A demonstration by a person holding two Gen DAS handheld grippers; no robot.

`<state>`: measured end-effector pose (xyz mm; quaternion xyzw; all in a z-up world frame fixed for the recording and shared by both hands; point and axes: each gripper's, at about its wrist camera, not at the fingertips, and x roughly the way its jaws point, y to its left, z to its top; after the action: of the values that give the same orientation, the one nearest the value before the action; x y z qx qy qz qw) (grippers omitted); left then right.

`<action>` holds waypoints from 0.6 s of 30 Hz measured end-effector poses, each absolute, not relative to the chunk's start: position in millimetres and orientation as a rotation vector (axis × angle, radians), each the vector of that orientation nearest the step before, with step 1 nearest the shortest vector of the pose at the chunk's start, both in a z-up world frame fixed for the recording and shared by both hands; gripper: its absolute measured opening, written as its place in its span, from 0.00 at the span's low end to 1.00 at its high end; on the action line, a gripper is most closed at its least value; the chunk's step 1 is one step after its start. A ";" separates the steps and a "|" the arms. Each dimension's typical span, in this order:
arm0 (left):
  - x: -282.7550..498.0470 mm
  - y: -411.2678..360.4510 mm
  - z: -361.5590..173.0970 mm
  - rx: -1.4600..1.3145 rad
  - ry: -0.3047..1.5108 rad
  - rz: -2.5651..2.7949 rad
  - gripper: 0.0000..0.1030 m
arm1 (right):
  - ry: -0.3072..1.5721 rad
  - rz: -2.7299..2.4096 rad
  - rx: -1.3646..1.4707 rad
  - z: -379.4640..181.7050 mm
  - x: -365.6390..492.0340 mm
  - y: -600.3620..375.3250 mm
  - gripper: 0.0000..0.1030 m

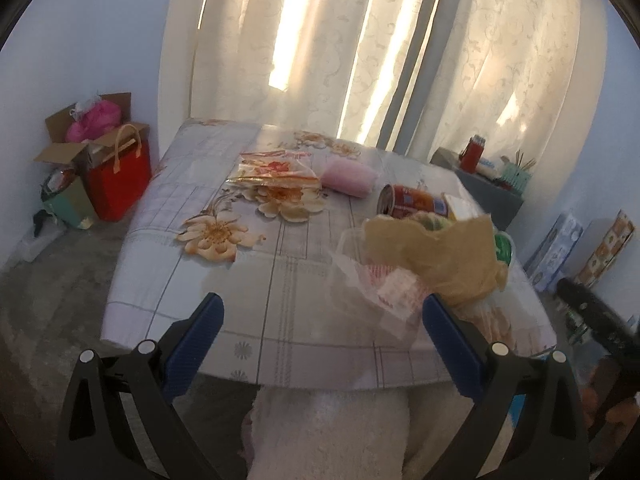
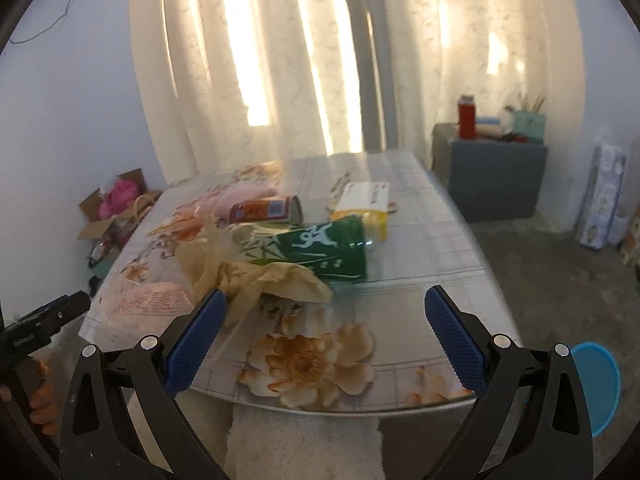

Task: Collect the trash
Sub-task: 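Reach the left gripper to the pink sponge and close on it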

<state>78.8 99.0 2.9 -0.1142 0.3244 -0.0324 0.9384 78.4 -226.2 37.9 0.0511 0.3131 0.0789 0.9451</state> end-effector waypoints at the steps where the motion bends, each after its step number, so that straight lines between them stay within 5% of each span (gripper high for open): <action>1: 80.8 100.7 3.9 -0.241 0.657 -0.071 0.95 | 0.654 0.180 0.121 36.3 84.2 -225.9 0.92; 18: 191.3 139.0 54.0 -0.201 0.607 -0.074 0.95 | 0.708 0.261 0.332 24.3 134.0 -264.7 0.92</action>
<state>191.3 139.0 54.0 -0.0989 0.2983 -0.0364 0.9486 134.0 -264.7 24.2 0.1613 0.3441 0.1268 0.9162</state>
